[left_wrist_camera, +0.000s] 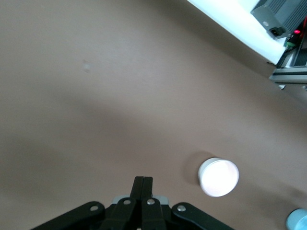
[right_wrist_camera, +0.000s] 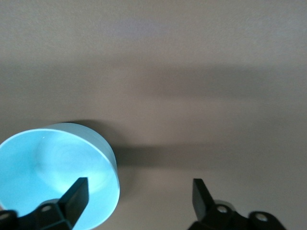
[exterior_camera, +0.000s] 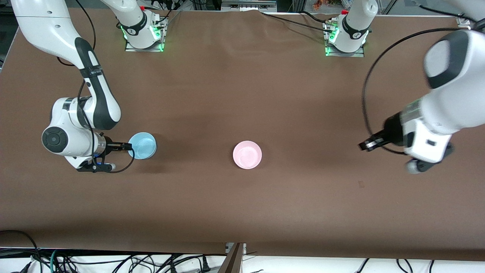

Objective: Stack pink and blue bowls on white bowl
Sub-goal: 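Grasp the blue bowl rim with the right gripper while the left gripper withdraws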

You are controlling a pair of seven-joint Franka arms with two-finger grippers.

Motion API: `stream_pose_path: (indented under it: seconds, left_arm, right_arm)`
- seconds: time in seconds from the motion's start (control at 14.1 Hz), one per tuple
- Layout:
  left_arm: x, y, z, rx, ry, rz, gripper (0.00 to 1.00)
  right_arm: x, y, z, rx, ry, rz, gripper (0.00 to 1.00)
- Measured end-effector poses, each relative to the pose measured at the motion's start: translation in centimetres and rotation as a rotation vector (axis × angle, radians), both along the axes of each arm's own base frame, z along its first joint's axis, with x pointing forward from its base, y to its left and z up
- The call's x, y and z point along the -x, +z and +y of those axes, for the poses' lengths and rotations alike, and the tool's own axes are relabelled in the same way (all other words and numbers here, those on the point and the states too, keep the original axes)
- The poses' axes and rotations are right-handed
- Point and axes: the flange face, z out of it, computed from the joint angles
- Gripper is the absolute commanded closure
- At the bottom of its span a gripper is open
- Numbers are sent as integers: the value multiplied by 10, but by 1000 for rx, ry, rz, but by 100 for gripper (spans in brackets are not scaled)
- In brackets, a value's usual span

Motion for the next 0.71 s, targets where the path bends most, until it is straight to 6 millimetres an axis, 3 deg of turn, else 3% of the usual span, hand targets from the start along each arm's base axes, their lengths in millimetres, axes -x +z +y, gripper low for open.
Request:
stream_pose_path:
  seconds: [0.14, 0.28, 0.57, 0.71]
  left_arm:
    - [4, 2, 26, -93, -77, 2, 100]
    - [7, -5, 38, -158, -179, 10, 100]
    - [20, -18, 70, -178, -286, 31, 100]
    - [31, -26, 78, -193, -316, 11, 100]
  right_arm:
    - [6, -10, 0, -9, -8, -11, 33]
    - [10, -16, 0, -19, -21, -10, 48]
    - [22, -31, 2, -47, -51, -13, 100]
    - [20, -23, 9, -53, -68, -23, 100]
